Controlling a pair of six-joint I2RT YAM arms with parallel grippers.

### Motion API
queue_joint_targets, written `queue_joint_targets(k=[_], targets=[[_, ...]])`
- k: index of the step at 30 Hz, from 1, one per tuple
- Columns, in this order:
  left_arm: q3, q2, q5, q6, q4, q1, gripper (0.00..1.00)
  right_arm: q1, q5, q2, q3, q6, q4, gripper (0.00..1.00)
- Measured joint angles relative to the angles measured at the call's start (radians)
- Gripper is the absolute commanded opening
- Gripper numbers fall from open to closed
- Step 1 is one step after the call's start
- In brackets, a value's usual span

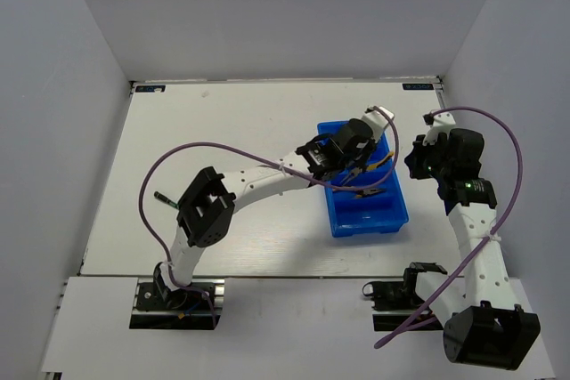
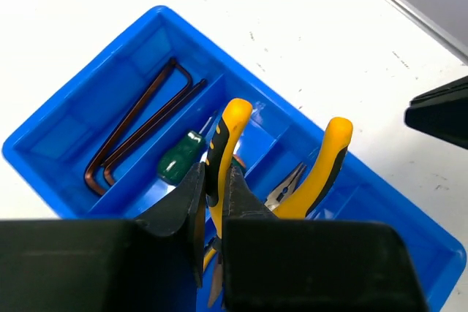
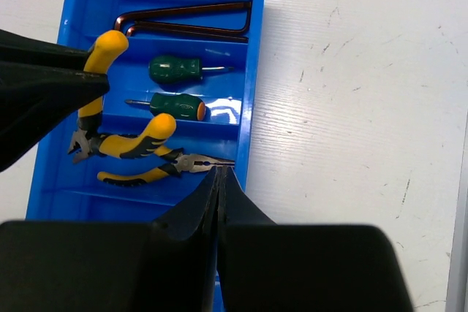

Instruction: Sort the tools into containers

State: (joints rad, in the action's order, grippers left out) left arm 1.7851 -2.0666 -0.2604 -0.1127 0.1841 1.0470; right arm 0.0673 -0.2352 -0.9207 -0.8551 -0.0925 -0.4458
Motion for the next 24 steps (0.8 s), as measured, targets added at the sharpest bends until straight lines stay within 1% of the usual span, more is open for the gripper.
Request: queue_joint_targets(k=[7, 18, 19, 20, 22, 24], targets=[[0.003, -0.042, 0.000, 0.004, -0.025, 0.004, 0.00, 0.001, 0.002, 0.000, 0.000, 0.004, 0.000, 0.00], [-0.074, -0.056, -0.075, 0.064, -0.067, 0.003, 0.00, 0.001, 0.000, 0.000, 0.000, 0.006, 0.000, 0.00], [-0.082, -0.056, -0.074, 0.067, -0.074, 0.003, 0.06, 0.001, 0.000, 0.000, 0.000, 0.006, 0.000, 0.00], [-0.098, -0.056, -0.072, 0.069, -0.087, 0.003, 0.14, 0.001, 0.000, 0.000, 0.000, 0.006, 0.000, 0.00], [-0.128, -0.056, -0.061, 0.067, -0.098, 0.003, 0.33, 0.001, -0.001, 0.000, 0.000, 0.006, 0.000, 0.00], [-0.155, -0.056, -0.046, 0.069, -0.100, 0.003, 0.42, 0.001, -0.003, 0.000, 0.000, 0.005, 0.000, 0.09]])
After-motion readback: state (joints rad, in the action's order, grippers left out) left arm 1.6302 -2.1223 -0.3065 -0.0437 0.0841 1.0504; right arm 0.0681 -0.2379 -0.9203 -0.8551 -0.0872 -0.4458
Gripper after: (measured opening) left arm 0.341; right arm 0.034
